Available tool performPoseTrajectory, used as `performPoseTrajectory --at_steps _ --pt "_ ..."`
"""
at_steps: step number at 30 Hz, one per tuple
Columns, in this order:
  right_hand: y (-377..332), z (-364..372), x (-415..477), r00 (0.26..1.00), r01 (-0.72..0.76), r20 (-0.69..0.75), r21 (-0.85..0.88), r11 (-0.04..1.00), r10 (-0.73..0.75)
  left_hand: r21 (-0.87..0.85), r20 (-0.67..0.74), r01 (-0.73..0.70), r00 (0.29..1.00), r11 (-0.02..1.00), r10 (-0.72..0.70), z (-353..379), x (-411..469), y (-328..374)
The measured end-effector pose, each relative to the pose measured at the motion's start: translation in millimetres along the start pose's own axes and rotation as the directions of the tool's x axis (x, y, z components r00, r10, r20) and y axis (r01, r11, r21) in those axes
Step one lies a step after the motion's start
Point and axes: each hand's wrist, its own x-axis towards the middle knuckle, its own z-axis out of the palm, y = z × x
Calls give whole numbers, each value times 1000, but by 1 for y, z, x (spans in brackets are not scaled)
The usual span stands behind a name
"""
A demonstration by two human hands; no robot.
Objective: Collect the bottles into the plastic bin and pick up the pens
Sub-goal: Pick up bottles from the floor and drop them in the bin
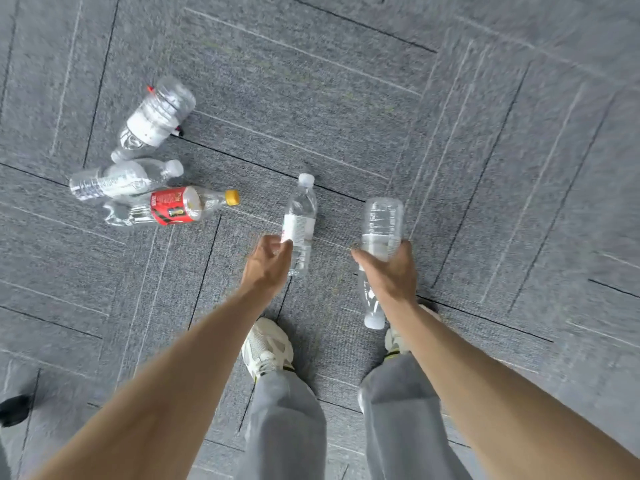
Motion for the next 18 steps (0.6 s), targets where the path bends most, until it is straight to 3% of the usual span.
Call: performPoseTrajectory --at_steps 4,7,11,18 --pt "-13 -32 -27 993 107 39 54 993 -109 -15 0 -21 1000 1000 21 2 -2 14" --pt "-16 -48 -34 985 164 47 76 983 -168 88 -67 -28 997 996 34 5 17 20" --pt "-9 -55 -14 986 165 -16 110 980 -164 166 -131 16 991 986 6 18 51 14" --pt "3 -56 18 975 221 -61 124 967 -215 232 -121 52 992 971 -24 61 80 -5"
